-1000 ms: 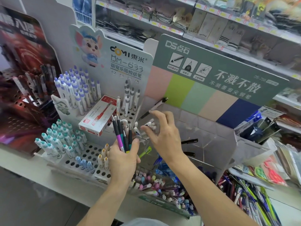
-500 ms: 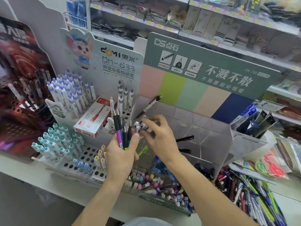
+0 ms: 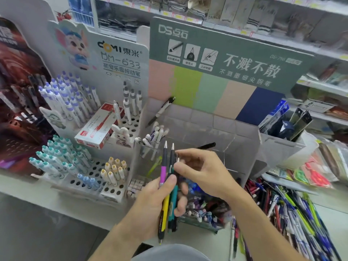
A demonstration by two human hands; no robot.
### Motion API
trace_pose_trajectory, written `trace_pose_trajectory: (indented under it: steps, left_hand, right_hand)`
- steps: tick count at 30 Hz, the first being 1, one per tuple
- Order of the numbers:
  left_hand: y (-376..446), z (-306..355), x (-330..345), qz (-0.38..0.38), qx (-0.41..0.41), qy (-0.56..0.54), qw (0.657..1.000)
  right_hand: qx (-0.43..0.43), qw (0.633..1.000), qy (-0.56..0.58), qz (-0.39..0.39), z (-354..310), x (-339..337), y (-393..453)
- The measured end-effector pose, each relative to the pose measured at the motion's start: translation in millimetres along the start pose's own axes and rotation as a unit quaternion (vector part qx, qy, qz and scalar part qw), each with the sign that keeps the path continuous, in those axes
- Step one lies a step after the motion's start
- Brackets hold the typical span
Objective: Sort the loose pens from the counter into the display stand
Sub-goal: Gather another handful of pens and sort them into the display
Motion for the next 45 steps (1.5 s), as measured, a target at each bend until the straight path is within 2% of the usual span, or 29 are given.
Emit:
trace_pose_trajectory:
  steps: [2,7,9,13,17,22,27,29,33,37,39,45]
  left_hand:
    - [-0.9,-10.3,5.1,-0.013,-0.028,-0.006,1.0]
    - [-2.9,-38.8,27.2,-0.027,-0.082,0.065,0.994]
    - [-3.4,-53.2,36.1,-0.028,-0.113,0.066,0.991]
    - [-3.9,-77.0,51.5,-0.075,-0.156,0.078,0.982]
    - [-1.1,-93.8,55.1,-0.086,-0.196,0.115,0.97]
    - [2.0,-106.3,57.2,-0.052,-0.233,0.06,0.969]
    - [4.2,-106.8,55.4,-0.03,-0.19,0.132,0.972]
    - [4.3,-106.3,53.9,-0.015,-0.163,0.149,0.975]
    - [3.8,-106.6,49.3,0.05,-0.126,0.099,0.986]
    - [6.3,-97.0,44.9,0.103,-0.015,0.125,0.987]
    - [7.2,-89.9,46.9,0.132,0.03,0.12,0.984]
    - [12.6,-69.1,48.9,0.197,0.094,0.091,0.972]
  right_hand:
    - [0.019,0.998,0.049,0.026,6.9,-15.3,-12.6]
    - [0.09,0.98,0.136,0.115,34.6,-58.2,-37.5]
    - [0.108,0.983,0.115,0.094,41.5,-68.9,-47.1]
    - [0.166,0.984,0.062,0.006,55.5,-76.7,-66.9]
    - [0.181,0.979,0.092,0.007,66.9,-92.4,-80.1]
    - [0.181,0.974,0.133,-0.005,75.5,-111.2,-88.7]
    - [0.144,0.981,0.129,0.015,77.5,-133.0,-89.7]
    - [0.137,0.978,0.145,0.061,77.4,-147.4,-89.6]
    - [0.135,0.964,0.173,0.15,77.3,-172.5,-92.2]
    - [0.158,0.946,0.203,0.197,75.2,-165.5,-98.3]
    - [0.175,0.936,0.238,0.192,72.3,-144.7,-103.2]
    - [0.216,0.928,0.291,0.091,69.9,-66.5,-121.5]
Point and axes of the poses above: each hand's wrist, its own y-axis towards the middle knuckle, its own x-axis out of the palm, z = x × y, the point moved 5 cm from there along y, towards the middle knuckle, and after that the axes turned 11 degrees about z, right-handed, at the moved point
